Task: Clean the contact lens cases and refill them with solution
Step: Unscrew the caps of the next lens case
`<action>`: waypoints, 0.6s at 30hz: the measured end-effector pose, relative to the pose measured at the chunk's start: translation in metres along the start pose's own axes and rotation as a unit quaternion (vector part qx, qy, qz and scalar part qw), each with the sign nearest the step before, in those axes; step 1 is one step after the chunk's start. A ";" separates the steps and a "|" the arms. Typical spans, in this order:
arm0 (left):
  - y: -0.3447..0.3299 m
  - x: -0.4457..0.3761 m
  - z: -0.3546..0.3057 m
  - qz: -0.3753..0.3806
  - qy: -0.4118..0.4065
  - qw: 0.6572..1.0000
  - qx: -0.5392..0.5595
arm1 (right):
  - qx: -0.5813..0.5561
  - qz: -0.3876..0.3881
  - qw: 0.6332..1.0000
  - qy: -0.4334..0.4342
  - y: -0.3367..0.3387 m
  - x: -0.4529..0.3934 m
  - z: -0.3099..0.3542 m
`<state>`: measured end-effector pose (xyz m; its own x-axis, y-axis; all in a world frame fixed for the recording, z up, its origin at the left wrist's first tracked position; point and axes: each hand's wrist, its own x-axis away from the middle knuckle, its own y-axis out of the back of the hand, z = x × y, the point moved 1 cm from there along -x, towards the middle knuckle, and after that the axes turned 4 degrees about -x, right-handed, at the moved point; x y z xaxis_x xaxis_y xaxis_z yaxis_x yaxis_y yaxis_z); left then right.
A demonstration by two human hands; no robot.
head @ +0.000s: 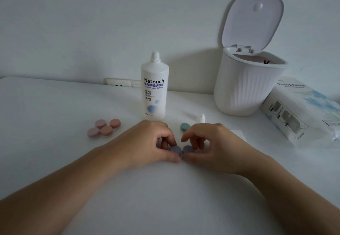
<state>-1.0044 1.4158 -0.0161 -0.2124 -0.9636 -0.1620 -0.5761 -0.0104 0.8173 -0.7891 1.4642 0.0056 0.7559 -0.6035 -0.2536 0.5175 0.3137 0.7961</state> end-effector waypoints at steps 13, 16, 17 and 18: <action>0.002 0.000 0.001 0.003 -0.001 1.000 -0.004 | -0.021 0.016 1.000 0.002 -0.001 0.000 -0.004; 0.001 0.000 0.000 0.001 0.001 1.000 -0.009 | -0.026 0.035 0.999 0.018 0.002 0.002 -0.003; 0.001 0.000 0.000 0.002 0.001 1.000 -0.008 | -0.013 0.032 0.999 0.017 0.002 0.001 -0.004; 0.001 0.000 0.000 0.003 0.001 1.000 -0.006 | 0.004 0.028 1.000 0.011 0.002 0.001 -0.004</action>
<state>-1.0052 1.4163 -0.0151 -0.2136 -0.9643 -0.1564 -0.5655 -0.0086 0.8247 -0.7862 1.4670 0.0047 0.7926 -0.5684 -0.2208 0.4711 0.3409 0.8136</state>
